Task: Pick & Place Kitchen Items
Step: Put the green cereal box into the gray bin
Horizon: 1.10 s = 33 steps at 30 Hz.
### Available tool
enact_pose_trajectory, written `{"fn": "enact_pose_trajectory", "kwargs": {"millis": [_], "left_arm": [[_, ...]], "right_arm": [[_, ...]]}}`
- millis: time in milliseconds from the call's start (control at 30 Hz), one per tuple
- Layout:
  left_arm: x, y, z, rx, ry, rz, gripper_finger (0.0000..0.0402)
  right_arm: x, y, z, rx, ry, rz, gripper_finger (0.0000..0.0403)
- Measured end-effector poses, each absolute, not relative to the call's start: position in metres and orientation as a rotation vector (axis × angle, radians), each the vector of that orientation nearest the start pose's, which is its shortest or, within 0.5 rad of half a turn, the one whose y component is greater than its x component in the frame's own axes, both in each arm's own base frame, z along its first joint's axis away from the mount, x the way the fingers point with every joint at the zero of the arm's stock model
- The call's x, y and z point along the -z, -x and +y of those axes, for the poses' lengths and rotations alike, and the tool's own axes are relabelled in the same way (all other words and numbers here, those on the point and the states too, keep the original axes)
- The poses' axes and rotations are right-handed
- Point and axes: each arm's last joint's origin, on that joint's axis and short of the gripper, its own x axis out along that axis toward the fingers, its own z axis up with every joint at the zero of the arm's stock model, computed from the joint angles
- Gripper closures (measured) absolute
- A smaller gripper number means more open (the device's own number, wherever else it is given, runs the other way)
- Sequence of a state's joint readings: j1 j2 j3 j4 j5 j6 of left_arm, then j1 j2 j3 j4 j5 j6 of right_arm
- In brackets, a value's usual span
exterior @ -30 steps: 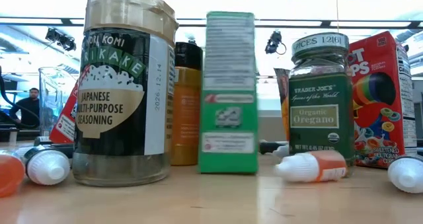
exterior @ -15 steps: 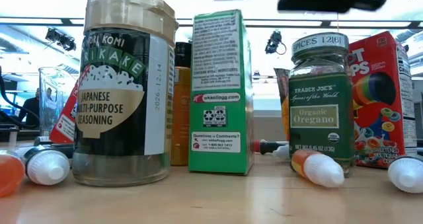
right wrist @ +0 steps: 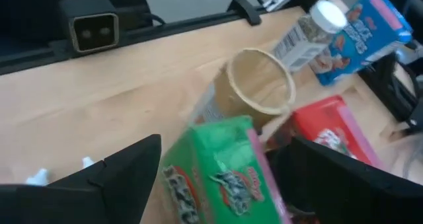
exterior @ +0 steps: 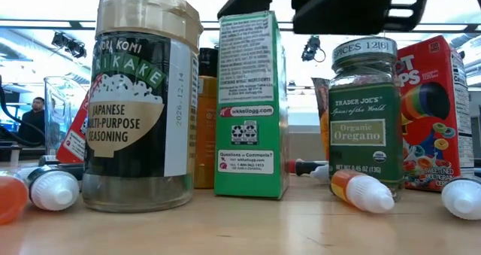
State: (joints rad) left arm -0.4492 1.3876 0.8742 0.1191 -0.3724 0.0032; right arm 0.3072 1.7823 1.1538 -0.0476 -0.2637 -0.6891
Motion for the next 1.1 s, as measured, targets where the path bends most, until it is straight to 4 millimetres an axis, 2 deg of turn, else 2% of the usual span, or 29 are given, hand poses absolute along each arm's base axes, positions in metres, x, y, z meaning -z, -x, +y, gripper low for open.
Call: {"fn": "enact_pose_trajectory", "kwargs": {"millis": [167, 300, 667, 833, 933, 1100], "left_arm": [[-0.258, -0.277, -0.122, 0.077, -0.162, 0.364, 0.0177], [-0.259, -0.277, -0.122, 0.077, -0.164, 0.362, 0.0177], [-0.259, -0.277, -0.122, 0.076, -0.158, 0.362, 0.0177], [-0.258, -0.277, -0.122, 0.075, -0.158, 0.363, 0.0177], [-0.258, -0.277, -0.122, 0.075, -0.158, 0.363, 0.0177], [-0.259, -0.277, -0.122, 0.075, -0.157, 0.363, 0.0177]], "right_arm": [[-0.203, -0.363, 0.115, -0.747, 0.619, 0.527, 0.0060], [-0.201, -0.362, 0.112, -0.754, 0.583, 0.564, 0.0084], [-0.199, -0.361, 0.112, -0.761, 0.584, 0.584, 0.0203], [-0.199, -0.361, 0.112, -0.740, 0.529, 0.605, 0.0248], [-0.204, -0.359, 0.111, -0.708, 0.508, 0.610, 0.0268], [-0.230, -0.350, 0.104, -0.539, 0.535, 0.603, 0.0286]]}}
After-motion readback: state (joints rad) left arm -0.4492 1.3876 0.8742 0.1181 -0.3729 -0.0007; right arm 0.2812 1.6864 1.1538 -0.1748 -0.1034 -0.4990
